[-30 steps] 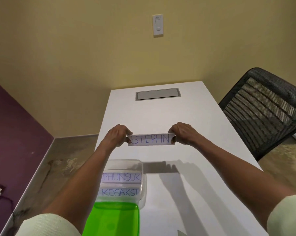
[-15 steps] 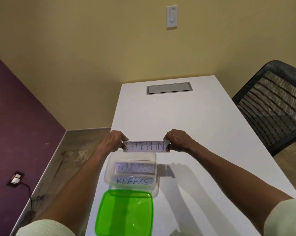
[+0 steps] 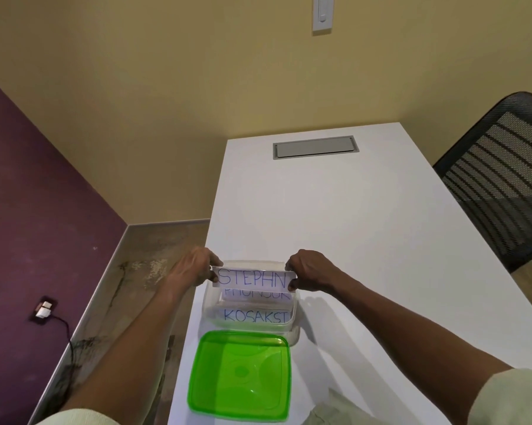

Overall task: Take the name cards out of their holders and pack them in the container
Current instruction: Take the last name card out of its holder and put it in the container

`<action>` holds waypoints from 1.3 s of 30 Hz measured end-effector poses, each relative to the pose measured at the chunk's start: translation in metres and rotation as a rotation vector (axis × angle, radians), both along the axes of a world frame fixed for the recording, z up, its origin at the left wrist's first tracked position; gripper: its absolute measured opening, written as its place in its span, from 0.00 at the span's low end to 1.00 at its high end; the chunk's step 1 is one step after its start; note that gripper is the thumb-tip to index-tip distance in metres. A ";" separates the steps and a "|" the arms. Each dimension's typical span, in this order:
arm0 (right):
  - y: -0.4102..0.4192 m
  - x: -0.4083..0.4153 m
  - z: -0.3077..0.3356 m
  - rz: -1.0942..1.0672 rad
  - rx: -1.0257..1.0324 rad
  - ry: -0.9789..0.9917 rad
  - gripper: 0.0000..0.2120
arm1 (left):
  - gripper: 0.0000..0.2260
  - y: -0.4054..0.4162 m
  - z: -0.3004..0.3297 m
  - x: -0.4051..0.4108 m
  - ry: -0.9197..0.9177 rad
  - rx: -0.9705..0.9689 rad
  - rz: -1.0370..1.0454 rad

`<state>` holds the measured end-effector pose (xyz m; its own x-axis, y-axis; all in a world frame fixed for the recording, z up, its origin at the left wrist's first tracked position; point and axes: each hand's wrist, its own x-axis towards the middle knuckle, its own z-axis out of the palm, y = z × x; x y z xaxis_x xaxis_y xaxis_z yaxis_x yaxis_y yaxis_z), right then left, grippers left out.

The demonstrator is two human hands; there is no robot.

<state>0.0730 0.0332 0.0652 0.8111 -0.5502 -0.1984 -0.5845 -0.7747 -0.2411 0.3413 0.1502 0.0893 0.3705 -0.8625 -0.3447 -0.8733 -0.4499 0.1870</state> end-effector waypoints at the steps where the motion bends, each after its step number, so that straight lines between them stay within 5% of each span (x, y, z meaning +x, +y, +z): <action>1: 0.002 0.002 -0.003 0.006 -0.002 0.004 0.17 | 0.19 0.002 -0.002 0.001 -0.001 0.006 0.001; 11: 0.013 0.014 -0.021 0.162 -0.072 0.089 0.18 | 0.20 0.006 -0.032 0.003 -0.069 0.092 -0.095; 24: 0.024 0.030 -0.037 0.270 -0.116 0.183 0.14 | 0.17 0.008 -0.058 -0.001 -0.444 0.207 -0.352; 39: 0.029 0.041 -0.063 0.330 -0.129 0.203 0.04 | 0.17 0.013 -0.084 -0.005 -0.496 0.256 -0.477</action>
